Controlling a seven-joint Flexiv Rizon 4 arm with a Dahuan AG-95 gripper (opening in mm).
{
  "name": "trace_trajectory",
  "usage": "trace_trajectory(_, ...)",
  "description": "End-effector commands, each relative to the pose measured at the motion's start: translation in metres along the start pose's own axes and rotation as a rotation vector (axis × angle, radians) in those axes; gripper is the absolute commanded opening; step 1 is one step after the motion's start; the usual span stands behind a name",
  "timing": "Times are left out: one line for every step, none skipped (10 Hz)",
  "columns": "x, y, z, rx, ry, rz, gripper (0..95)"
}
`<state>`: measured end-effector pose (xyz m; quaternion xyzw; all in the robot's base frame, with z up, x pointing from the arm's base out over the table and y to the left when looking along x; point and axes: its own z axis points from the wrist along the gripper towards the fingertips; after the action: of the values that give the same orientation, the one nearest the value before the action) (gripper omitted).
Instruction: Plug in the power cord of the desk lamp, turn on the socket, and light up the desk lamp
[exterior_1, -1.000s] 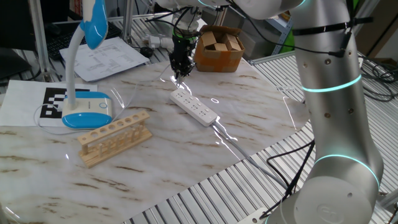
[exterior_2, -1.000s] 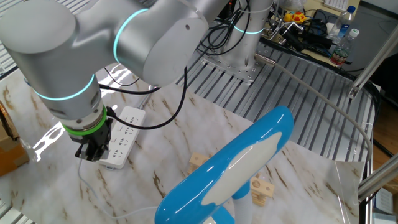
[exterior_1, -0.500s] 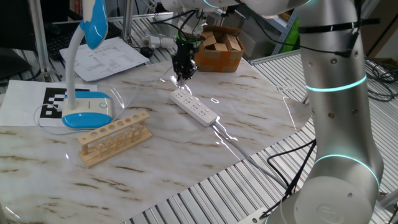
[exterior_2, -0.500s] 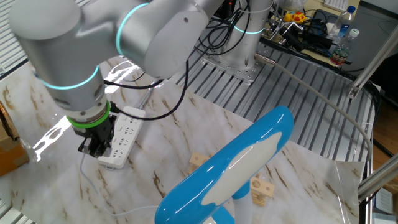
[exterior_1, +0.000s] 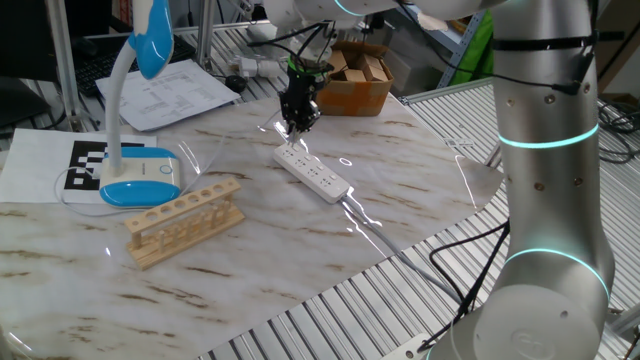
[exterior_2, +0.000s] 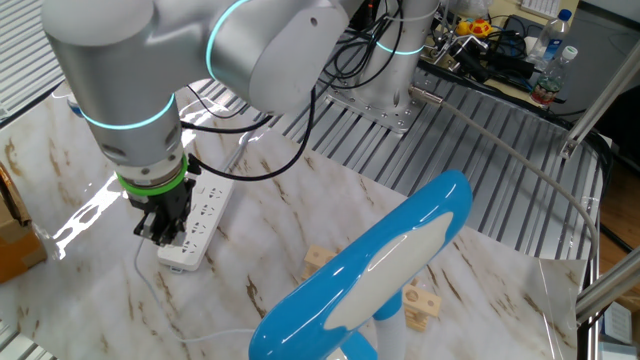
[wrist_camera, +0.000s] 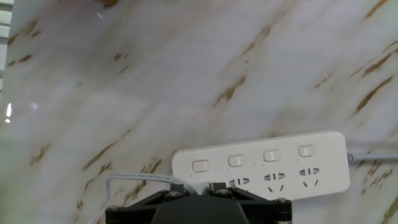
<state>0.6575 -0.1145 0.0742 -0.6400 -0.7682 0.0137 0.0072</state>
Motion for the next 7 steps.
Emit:
trace_trajectory(0.0009, -0.0021, 0.0002, -0.015, -0.009, 0.011, 0.0)
trace_trajectory(0.0012, -0.0024, 0.0015, -0.024, -0.017, 0.013, 0.0)
trace_trajectory(0.0014, -0.0022, 0.0024, -0.029, -0.019, 0.014, 0.0)
trace_trajectory(0.0016, -0.0022, 0.0036, -0.032, -0.021, 0.017, 0.0)
trace_trajectory(0.0018, -0.0025, 0.0047, -0.034, -0.025, 0.017, 0.0)
trace_trajectory(0.002, -0.0032, 0.0059, -0.038, -0.025, 0.02, 0.0)
trace_trajectory(0.0023, -0.0037, 0.0073, -0.042, -0.027, 0.022, 0.0)
